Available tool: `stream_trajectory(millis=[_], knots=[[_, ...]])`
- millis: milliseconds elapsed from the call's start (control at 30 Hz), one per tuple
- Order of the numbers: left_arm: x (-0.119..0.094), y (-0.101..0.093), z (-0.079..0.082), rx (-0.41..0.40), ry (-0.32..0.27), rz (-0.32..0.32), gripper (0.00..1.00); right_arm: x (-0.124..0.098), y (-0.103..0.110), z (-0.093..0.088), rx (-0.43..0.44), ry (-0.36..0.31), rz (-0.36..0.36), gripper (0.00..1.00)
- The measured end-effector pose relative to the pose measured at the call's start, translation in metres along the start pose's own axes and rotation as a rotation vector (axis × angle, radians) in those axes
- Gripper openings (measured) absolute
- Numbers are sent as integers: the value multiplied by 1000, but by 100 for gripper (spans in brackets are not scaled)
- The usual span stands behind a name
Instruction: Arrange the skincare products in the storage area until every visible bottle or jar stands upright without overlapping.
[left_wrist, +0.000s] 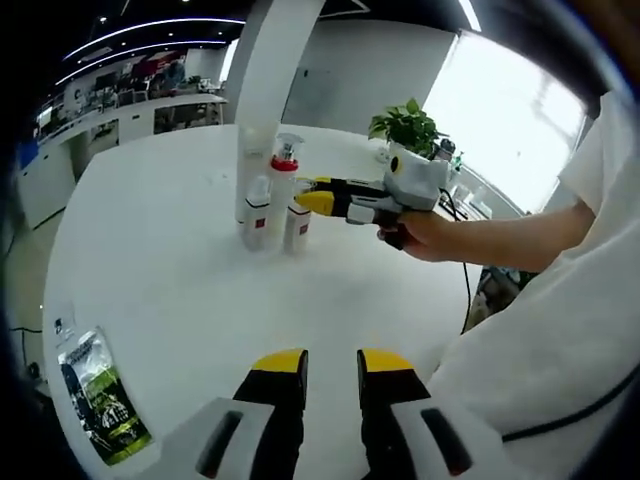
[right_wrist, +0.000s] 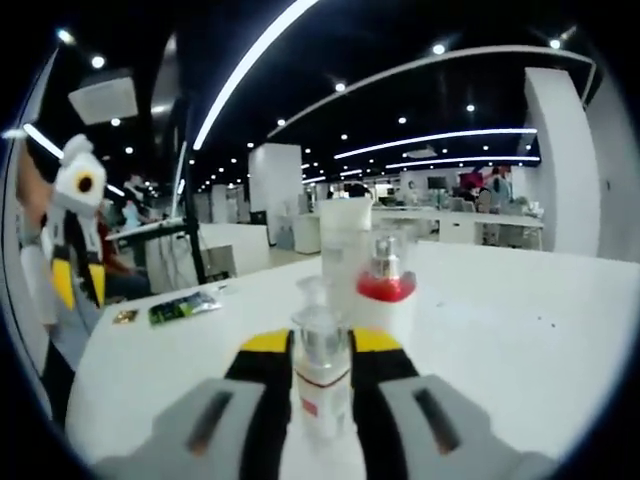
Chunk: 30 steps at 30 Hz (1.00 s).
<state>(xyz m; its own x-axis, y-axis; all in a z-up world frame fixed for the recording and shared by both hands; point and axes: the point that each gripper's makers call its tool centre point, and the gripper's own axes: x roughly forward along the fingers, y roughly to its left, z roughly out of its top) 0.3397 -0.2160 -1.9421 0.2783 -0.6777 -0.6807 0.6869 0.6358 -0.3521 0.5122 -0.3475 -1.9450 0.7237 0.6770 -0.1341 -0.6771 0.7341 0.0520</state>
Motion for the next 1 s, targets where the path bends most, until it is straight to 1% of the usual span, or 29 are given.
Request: stream_trajectory(millis=[167,400,467,567,600,633,667,700,833,1000], knots=[[-3,2,0,-4,-6,6,20,-1,4,-11,7,41,-4,21],[-6,4,-5,-12,-6,16,20,-2,4,-16,39,57,-10,26],[-7,3,-7,-15,-7,17,20,-3,3,-22,52,81,-16,27],[-7,2,-10,-20,-7,16,20,-5,0,-35,94,139,-56,29],[-8,2,-11,-23,-8,17,20,-6,-3,-43,102,178,-78,29],[-8,1,-13,-26,-8,16,20,-8,-2,-52,82,226,-84,29],[-8,1,-13,-27,-8,17,20,-6,0,-54,75,229,-75,29],[-8,1,-14,-29,-8,17,20,-5,2,-58,82,245,-76,29],[-10,2,-17,-40,-11,26,20,-3,4,-64,69,274,-83,27],[-12,3,-23,-55,-11,36,20,0,5,-65,37,282,-86,26]])
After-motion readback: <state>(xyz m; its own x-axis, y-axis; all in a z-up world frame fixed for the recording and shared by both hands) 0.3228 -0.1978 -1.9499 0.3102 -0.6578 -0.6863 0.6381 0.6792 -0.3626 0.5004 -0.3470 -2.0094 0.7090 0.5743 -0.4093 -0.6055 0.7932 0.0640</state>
